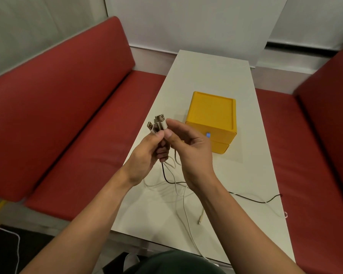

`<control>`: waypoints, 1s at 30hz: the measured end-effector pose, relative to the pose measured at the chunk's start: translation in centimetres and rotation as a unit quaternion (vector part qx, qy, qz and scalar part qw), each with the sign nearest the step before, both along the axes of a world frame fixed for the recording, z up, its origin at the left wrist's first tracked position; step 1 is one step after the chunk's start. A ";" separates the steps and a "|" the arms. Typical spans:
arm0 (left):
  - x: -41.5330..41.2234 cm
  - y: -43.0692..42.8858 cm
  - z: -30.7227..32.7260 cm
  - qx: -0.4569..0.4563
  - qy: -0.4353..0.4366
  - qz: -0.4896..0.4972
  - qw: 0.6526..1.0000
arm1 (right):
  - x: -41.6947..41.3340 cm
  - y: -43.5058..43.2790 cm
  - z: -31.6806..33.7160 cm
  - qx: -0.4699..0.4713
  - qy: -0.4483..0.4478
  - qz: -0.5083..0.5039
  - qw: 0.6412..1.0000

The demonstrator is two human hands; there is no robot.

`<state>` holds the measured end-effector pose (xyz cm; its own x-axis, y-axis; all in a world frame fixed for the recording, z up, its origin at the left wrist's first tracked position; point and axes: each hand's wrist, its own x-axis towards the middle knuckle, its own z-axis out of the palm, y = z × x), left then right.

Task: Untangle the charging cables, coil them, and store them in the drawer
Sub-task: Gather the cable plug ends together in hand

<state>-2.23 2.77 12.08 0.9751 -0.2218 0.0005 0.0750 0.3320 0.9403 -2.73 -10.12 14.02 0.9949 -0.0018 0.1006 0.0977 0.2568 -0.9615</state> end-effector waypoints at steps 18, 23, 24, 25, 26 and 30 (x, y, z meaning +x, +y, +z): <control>-0.5 0.0 0.1 0.139 -0.048 -0.001 0.989 | -0.2 0.0 -0.2 -0.012 -0.049 -0.022 0.998; -0.6 0.2 0.4 0.131 -0.046 -0.015 0.990 | 0.1 0.0 -1.3 -0.079 -0.105 -0.036 0.991; -0.6 0.2 0.5 0.133 -0.049 -0.009 0.990 | 0.1 -0.1 -1.0 -0.075 -0.108 -0.019 0.991; -0.6 0.3 0.5 0.138 -0.051 -0.003 0.989 | 0.1 -0.4 -0.6 -0.064 -0.104 0.001 0.993; -0.6 0.4 0.6 0.146 -0.057 0.000 0.988 | 0.2 -0.6 -0.2 -0.051 -0.092 0.021 0.994; -1.0 0.5 0.6 0.171 -0.093 -0.029 0.980 | 1.8 -1.8 0.2 -0.033 -0.034 0.087 0.995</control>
